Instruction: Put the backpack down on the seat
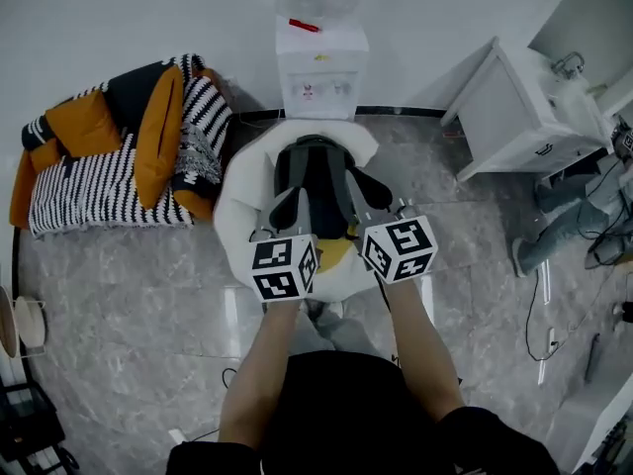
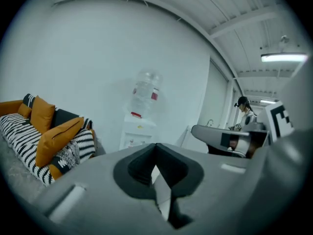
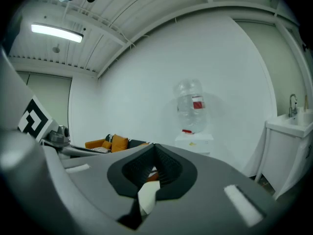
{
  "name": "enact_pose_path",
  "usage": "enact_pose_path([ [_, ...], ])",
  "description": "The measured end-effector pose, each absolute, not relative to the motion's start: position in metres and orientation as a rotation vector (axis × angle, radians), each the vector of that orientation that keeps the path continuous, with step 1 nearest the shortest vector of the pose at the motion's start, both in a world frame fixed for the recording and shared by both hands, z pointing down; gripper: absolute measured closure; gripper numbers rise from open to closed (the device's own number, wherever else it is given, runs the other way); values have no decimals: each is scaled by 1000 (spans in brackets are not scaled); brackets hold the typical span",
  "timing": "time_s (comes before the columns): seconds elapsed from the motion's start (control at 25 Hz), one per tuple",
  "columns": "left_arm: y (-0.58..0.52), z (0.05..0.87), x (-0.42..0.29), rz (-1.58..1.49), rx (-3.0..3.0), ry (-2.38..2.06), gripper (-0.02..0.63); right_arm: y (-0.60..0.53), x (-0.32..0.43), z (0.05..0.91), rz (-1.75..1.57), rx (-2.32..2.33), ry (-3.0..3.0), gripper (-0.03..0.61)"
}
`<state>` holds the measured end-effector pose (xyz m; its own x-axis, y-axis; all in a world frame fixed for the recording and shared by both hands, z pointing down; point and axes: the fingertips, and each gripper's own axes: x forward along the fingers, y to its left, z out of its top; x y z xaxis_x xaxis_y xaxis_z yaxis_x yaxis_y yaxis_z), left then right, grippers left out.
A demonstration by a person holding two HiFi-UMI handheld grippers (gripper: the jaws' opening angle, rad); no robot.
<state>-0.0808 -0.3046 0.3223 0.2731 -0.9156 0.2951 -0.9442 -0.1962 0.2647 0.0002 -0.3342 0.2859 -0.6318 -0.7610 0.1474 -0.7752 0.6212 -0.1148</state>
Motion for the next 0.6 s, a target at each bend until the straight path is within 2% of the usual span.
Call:
enact_pose_path([
  [0.4, -283, 238, -104, 39, 2283, -1833, 614, -312, -9, 209, -21, 1216, -2814, 571],
  [0.6, -281, 217, -101, -12, 2316, -1865, 614, -307, -1, 195, -4, 1263, -2850, 571],
])
